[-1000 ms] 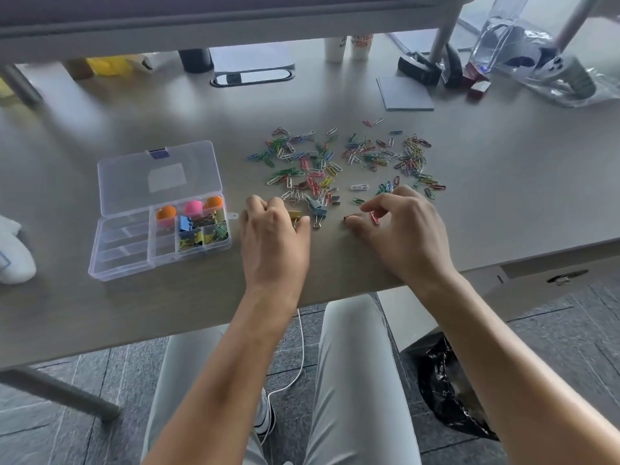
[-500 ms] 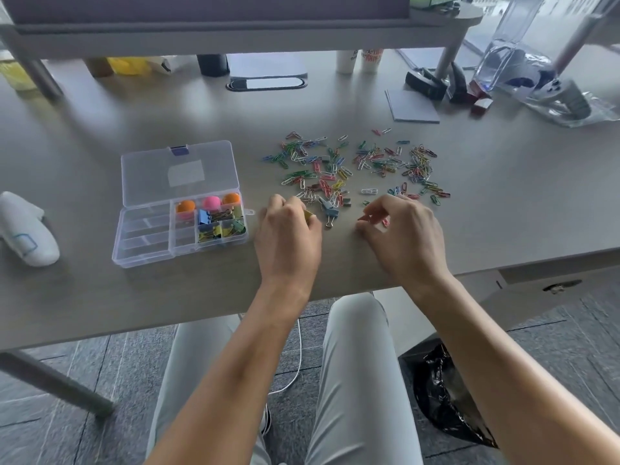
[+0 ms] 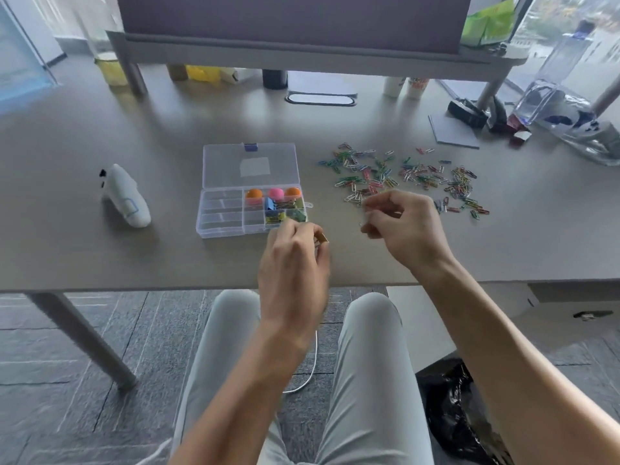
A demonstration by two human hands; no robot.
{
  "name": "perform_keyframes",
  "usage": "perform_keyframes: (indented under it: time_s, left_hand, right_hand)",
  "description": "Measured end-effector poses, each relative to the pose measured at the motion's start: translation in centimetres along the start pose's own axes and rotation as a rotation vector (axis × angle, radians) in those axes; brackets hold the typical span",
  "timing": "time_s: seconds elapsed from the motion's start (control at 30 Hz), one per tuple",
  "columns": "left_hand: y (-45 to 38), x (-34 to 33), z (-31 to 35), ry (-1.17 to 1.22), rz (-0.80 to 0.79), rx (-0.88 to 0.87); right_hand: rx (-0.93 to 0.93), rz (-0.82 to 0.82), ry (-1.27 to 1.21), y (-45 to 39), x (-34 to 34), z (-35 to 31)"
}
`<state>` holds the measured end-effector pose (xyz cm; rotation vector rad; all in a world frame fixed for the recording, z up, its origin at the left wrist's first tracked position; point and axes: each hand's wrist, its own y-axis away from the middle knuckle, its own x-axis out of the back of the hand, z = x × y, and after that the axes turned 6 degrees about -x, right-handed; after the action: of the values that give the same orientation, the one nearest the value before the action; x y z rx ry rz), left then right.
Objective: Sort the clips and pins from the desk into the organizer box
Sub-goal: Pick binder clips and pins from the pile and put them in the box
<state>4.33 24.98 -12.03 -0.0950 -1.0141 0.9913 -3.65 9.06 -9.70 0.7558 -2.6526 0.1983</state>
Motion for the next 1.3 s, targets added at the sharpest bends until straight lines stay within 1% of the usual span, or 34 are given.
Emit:
perform_keyframes:
  time_s: [0.13, 0.23, 0.33, 0.47, 0.57, 0.67, 1.07, 1.3]
  left_hand:
    - [1.2, 2.4, -2.6, -0.056, 0.027, 0.036]
    - [1.3, 3.8, -4.8, -0.067, 0.037, 0.043]
    - [0.9, 4.6, -6.6, -0.073, 0.013, 0.034]
    - [0.4, 5.2, -8.1, -0.043, -0.033, 0.001]
    - [0.4, 5.1, -8.9, -0.05, -0.089, -0.033]
    - [0.6, 4.8, -9.3, -0.047, -0.121, -0.037]
    - [0.9, 4.4, -9.9, -0.016, -0.105, -0.046]
    - [0.9, 4.4, -10.1, -0.022, -0.107, -0.054]
  right_hand:
    - [-0.008, -0.092, -0.068, 0.9, -3.7, -2.5]
    - [0.029, -0.145, 0.004, 0.9, -6.2, -3.9]
    - [0.094, -0.146, 0.109, 0.6, -8.4, -4.8]
    - [0.089, -0.148, 0.138, 0.1, -10.6, -5.4]
    - [0.1, -0.108, 0.227, -0.4, -11.9, -5.3]
    - [0.093, -0.072, 0.333, -0.7, -12.6, -5.5]
    - [0.07, -0.117, 0.481, -0.7, -13.8, -6.3]
    - [0.111, -0.058, 0.555, -0.2, -14.2, -6.2]
